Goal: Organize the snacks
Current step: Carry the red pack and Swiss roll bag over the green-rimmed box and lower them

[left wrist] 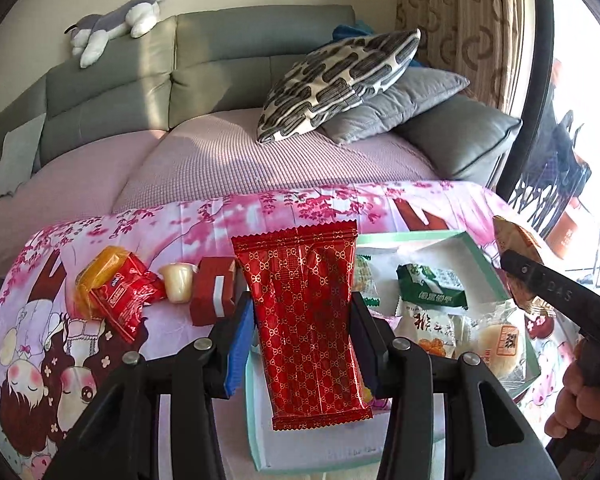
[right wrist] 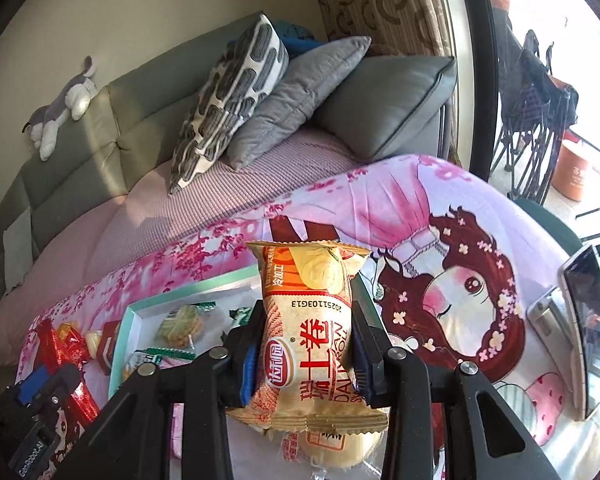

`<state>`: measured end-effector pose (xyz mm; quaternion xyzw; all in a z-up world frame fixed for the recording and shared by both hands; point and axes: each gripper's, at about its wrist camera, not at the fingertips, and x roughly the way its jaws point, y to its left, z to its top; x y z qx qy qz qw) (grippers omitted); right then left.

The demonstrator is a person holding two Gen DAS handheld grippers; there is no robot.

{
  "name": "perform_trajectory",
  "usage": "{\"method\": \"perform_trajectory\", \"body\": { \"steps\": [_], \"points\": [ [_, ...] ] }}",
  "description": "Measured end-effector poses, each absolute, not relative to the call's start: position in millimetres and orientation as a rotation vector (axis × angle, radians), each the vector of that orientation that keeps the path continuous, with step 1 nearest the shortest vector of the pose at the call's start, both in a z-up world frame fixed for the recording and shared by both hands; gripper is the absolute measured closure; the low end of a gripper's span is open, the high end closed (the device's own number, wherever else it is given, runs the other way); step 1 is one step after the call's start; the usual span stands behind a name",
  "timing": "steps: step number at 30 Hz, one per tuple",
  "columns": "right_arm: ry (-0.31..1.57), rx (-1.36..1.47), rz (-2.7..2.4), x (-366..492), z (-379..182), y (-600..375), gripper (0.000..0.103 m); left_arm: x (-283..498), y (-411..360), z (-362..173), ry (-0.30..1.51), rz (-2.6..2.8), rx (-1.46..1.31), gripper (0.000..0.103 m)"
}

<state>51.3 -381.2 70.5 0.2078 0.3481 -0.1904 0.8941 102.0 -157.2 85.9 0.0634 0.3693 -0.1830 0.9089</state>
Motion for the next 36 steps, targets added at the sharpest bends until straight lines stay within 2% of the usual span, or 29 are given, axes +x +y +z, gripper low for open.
{"method": "perform_trajectory", "body": {
  "steps": [36],
  "points": [
    [0.829, 0.401, -0.39, 98, 28, -397, 0.062, 138, -207, 58, 0.747, -0.418, 0.199, 0.056]
  ]
}}
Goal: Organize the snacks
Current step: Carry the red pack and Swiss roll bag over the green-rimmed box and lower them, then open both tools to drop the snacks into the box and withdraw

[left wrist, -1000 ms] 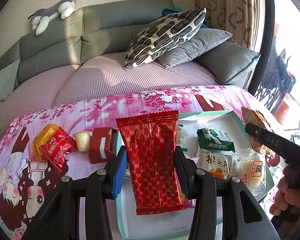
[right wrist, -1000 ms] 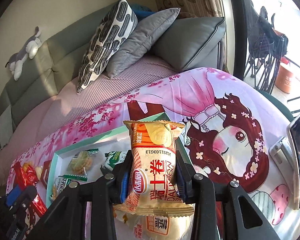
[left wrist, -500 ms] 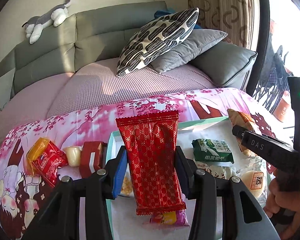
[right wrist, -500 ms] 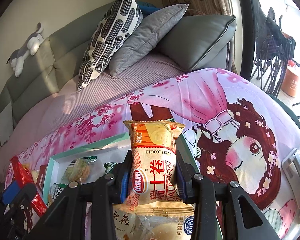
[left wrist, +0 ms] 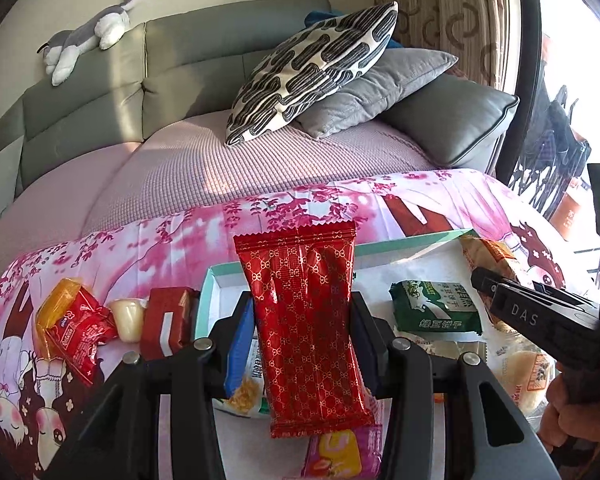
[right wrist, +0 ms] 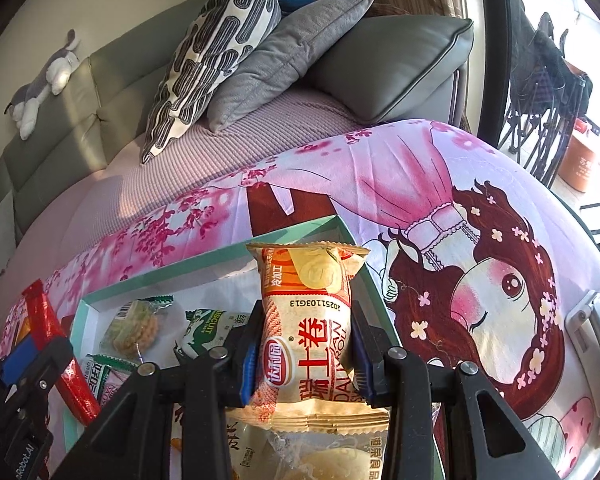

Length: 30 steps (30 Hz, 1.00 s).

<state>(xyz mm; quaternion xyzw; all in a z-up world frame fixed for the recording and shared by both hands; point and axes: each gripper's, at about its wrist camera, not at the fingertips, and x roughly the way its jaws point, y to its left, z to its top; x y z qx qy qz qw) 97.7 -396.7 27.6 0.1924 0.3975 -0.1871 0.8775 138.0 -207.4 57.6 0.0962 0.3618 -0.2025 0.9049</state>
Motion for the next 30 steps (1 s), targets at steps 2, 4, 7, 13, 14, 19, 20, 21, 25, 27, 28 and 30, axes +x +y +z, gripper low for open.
{"method": "perform_trajectory", "body": {
  "steps": [2, 4, 7, 13, 14, 19, 20, 21, 25, 27, 28, 30],
  "points": [
    [0.836, 0.402, -0.391, 98, 26, -396, 0.061, 141, -209, 53, 0.759, -0.419, 0.204, 0.056],
    [0.843, 0.393, -0.39, 100, 26, -395, 0.061, 143, -210, 49, 0.772, -0.417, 0.206, 0.056],
    [0.855, 0.378, -0.384, 102, 25, -393, 0.058, 146, -209, 45, 0.788, -0.408, 0.203, 0.054],
    [0.876, 0.375, -0.379, 104, 22, -392, 0.045, 150, -206, 39, 0.822, -0.401, 0.198, 0.052],
    [0.877, 0.375, -0.379, 104, 22, -392, 0.043, 151, -206, 38, 0.831, -0.402, 0.196, 0.051],
    [0.881, 0.374, -0.37, 104, 22, -392, 0.033, 151, -201, 40, 0.839, -0.394, 0.177, 0.039],
    [0.88, 0.37, -0.367, 104, 22, -391, 0.031, 151, -200, 40, 0.842, -0.395, 0.172, 0.038],
    [0.879, 0.366, -0.366, 104, 23, -390, 0.028, 151, -199, 41, 0.845, -0.395, 0.17, 0.038],
    [0.871, 0.355, -0.36, 103, 25, -387, 0.019, 153, -195, 42, 0.865, -0.371, 0.16, 0.024],
    [0.861, 0.348, -0.359, 102, 28, -386, 0.012, 153, -191, 44, 0.861, -0.335, 0.159, 0.021],
    [0.856, 0.346, -0.359, 101, 29, -385, 0.011, 153, -190, 46, 0.859, -0.323, 0.158, 0.019],
    [0.845, 0.345, -0.357, 101, 32, -384, 0.0, 154, -186, 48, 0.858, -0.307, 0.152, 0.015]
  ]
}}
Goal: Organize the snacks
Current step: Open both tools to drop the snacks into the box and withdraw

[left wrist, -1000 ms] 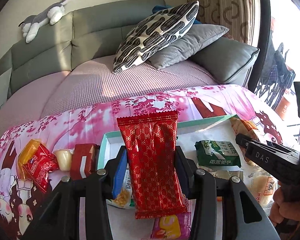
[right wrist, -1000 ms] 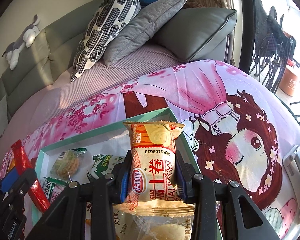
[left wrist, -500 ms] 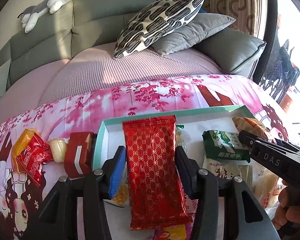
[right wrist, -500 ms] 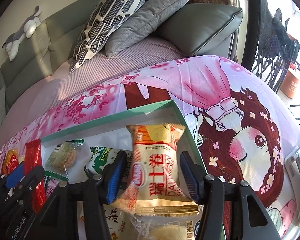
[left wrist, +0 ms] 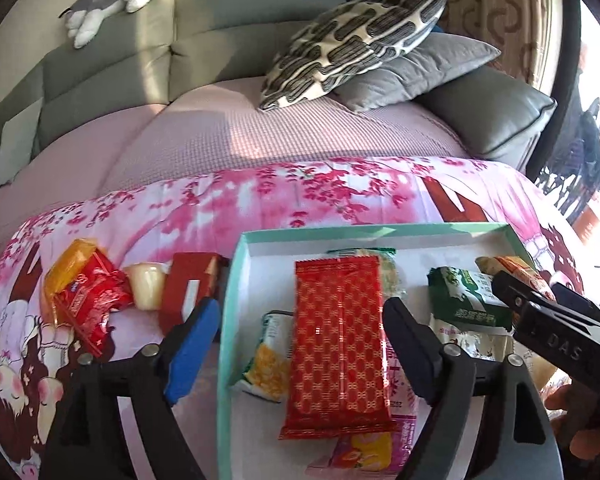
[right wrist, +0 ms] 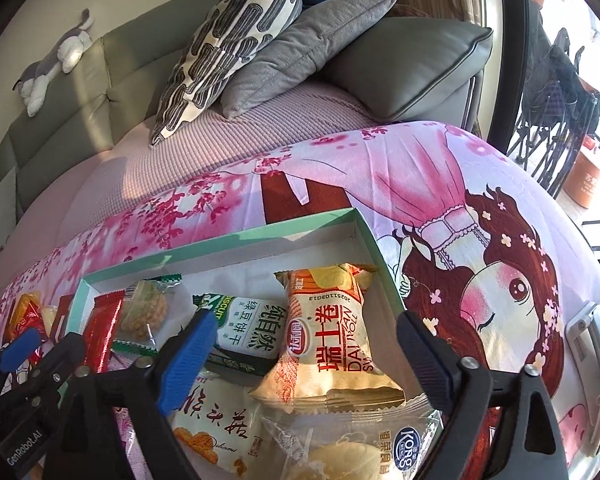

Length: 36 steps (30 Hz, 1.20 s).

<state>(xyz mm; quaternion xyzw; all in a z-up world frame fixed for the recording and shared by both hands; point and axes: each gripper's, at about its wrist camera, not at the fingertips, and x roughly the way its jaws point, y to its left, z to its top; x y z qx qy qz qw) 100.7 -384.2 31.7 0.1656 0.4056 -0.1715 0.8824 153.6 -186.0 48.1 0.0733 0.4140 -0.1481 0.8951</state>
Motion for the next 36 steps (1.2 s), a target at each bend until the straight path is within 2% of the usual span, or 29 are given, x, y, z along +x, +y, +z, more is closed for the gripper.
{"method": "perform_trajectory", "body": {
  "steps": [3, 4, 6, 19, 36],
  "points": [
    [0.835, 0.341, -0.353, 100, 34, -382, 0.0, 154, -181, 51, 0.854, -0.275, 0.147, 0.012],
    [0.833, 0.338, -0.354, 100, 35, -382, 0.0, 154, -179, 52, 0.852, -0.263, 0.146, 0.004],
    [0.824, 0.336, -0.358, 99, 37, -381, 0.0, 154, -175, 53, 0.849, -0.241, 0.134, 0.0],
    [0.824, 0.293, -0.354, 87, 58, -365, 0.0, 157, -157, 55, 0.875, -0.165, 0.092, 0.0],
    [0.897, 0.273, -0.297, 57, 51, -334, 0.0, 138, -126, 61, 0.886, -0.113, 0.101, 0.0]
  ]
}}
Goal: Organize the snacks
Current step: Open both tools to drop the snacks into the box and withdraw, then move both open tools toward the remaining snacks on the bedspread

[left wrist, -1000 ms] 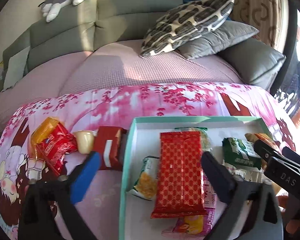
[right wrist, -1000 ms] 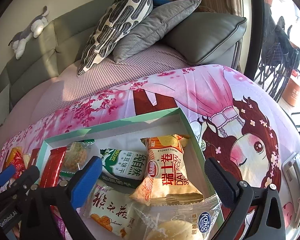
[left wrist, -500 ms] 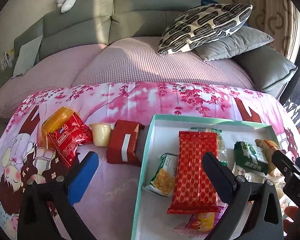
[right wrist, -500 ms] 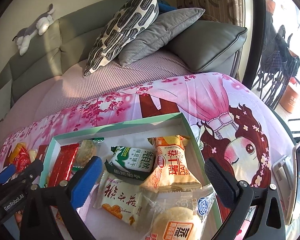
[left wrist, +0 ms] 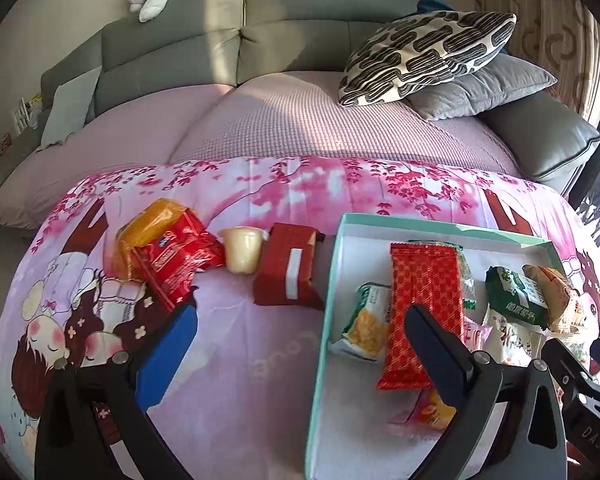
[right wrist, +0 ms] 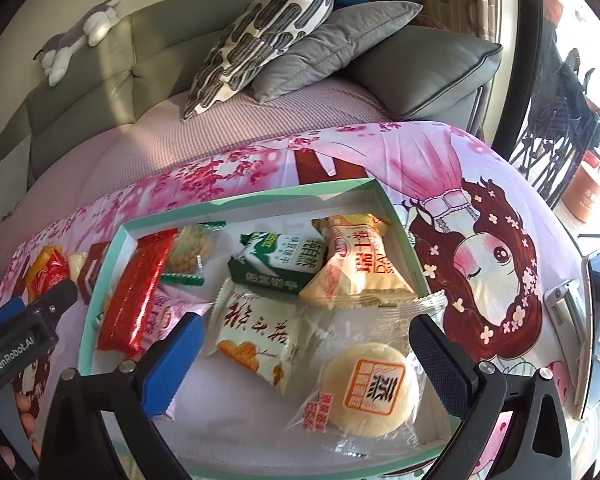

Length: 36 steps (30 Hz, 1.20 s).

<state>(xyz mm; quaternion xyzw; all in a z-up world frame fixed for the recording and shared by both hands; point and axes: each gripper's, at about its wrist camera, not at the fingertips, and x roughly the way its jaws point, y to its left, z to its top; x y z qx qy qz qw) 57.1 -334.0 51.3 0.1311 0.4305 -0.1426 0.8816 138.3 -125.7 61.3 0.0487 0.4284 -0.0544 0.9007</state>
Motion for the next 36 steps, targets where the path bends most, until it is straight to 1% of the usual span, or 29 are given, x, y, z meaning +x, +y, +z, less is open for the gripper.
{"method": "perform_trajectory", "body": {
  "steps": [4, 12, 27, 36],
  "points": [
    [0.899, 0.237, -0.272, 58, 53, -322, 0.0, 138, -115, 63, 0.888, -0.099, 0.086, 0.0],
    [0.845, 0.255, -0.217, 62, 62, -306, 0.0, 138, -93, 65, 0.89, -0.069, 0.067, 0.0],
    [0.843, 0.214, -0.122, 79, 61, -254, 0.0, 150, -16, 57, 0.919, 0.114, -0.024, 0.0],
    [0.844, 0.188, -0.055, 85, 61, -218, 0.0, 149, 7, 57, 0.917, 0.149, -0.041, 0.0]
  ]
}}
